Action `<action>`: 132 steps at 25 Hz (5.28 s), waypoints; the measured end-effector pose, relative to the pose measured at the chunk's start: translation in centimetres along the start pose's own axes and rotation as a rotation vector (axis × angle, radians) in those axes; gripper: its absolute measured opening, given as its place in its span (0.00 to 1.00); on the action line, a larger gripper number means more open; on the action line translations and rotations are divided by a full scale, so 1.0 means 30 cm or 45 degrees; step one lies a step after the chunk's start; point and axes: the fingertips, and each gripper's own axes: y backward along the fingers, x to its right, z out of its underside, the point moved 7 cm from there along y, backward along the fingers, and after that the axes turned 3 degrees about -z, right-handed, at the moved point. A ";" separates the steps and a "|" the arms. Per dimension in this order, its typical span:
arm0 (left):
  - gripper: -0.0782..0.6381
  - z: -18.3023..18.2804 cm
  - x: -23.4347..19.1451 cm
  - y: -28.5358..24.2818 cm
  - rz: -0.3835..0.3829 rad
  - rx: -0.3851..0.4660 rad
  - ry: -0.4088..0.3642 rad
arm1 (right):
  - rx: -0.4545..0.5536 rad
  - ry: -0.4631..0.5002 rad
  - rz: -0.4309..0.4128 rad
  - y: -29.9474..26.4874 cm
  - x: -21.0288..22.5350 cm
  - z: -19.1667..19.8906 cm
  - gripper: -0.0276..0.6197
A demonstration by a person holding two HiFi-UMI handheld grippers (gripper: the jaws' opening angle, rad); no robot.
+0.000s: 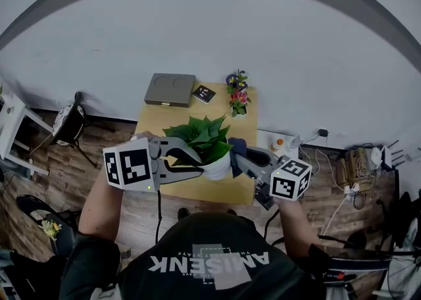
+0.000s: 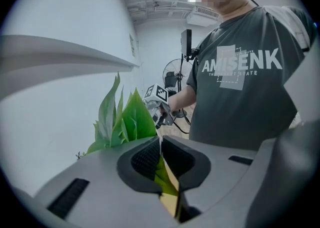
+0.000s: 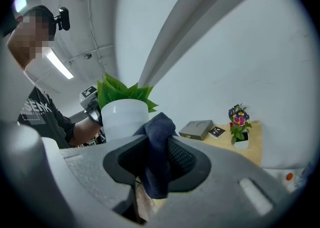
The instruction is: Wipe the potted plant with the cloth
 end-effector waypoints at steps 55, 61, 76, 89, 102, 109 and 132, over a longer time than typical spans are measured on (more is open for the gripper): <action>0.13 -0.007 -0.129 -0.029 -0.135 0.236 0.498 | 0.244 0.231 0.016 0.045 -0.081 -0.241 0.21; 0.13 -0.011 -0.193 -0.041 -0.242 0.256 0.620 | 0.222 0.320 0.071 0.043 -0.113 -0.257 0.21; 0.13 -0.010 -0.293 -0.049 -0.461 0.261 0.838 | 0.086 0.560 0.191 -0.045 -0.154 -0.222 0.21; 0.12 0.004 -0.311 0.010 -0.558 0.305 0.898 | 0.004 0.594 0.089 -0.128 -0.180 -0.169 0.21; 0.12 0.017 -0.269 0.058 -0.590 0.298 0.889 | -0.093 0.599 0.025 -0.200 -0.201 -0.087 0.21; 0.12 0.020 -0.255 0.087 -0.580 0.331 0.887 | -0.139 0.545 0.037 -0.214 -0.166 -0.044 0.21; 0.12 0.246 -0.219 0.065 -0.784 0.039 0.878 | -0.051 0.403 0.276 -0.062 -0.030 -0.054 0.21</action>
